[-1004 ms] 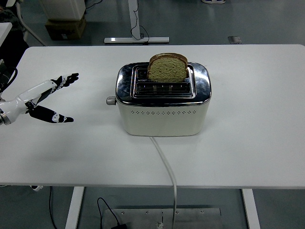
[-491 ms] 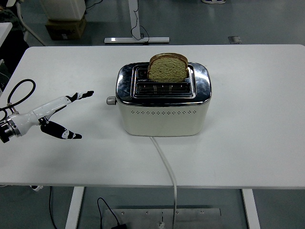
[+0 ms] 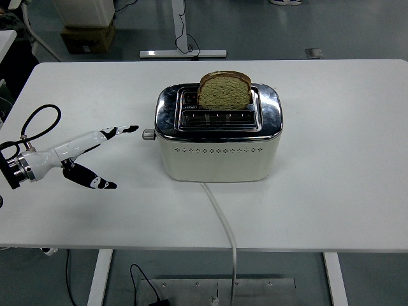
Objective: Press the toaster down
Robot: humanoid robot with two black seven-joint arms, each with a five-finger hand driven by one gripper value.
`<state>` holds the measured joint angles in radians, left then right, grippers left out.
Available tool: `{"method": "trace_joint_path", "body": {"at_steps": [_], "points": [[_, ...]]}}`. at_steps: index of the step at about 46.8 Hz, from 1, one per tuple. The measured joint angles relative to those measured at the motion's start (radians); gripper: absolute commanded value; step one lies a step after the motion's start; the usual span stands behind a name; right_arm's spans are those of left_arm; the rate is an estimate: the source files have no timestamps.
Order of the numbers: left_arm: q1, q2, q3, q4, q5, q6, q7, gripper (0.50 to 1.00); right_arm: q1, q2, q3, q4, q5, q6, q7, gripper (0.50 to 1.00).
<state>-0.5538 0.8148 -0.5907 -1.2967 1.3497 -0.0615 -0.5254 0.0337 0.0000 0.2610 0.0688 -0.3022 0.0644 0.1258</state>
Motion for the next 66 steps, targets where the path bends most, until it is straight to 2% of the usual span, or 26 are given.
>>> {"method": "trace_joint_path", "body": {"at_steps": [20,29,66], "points": [[-0.001,-0.005,0.002,0.005,0.001,0.000,0.012,1.000,0.000,0.000,0.000,0.000,0.000,0.000,0.000,0.998],[0.002,-0.041,0.003,0.011,0.000,-0.001,0.013,1.000,0.000,0.000,0.000,0.000,0.000,0.000,0.000,0.998],[-0.006,-0.067,0.052,0.047,0.000,-0.001,0.036,1.000,0.000,0.000,0.000,0.000,0.000,0.000,0.000,0.998]]}}
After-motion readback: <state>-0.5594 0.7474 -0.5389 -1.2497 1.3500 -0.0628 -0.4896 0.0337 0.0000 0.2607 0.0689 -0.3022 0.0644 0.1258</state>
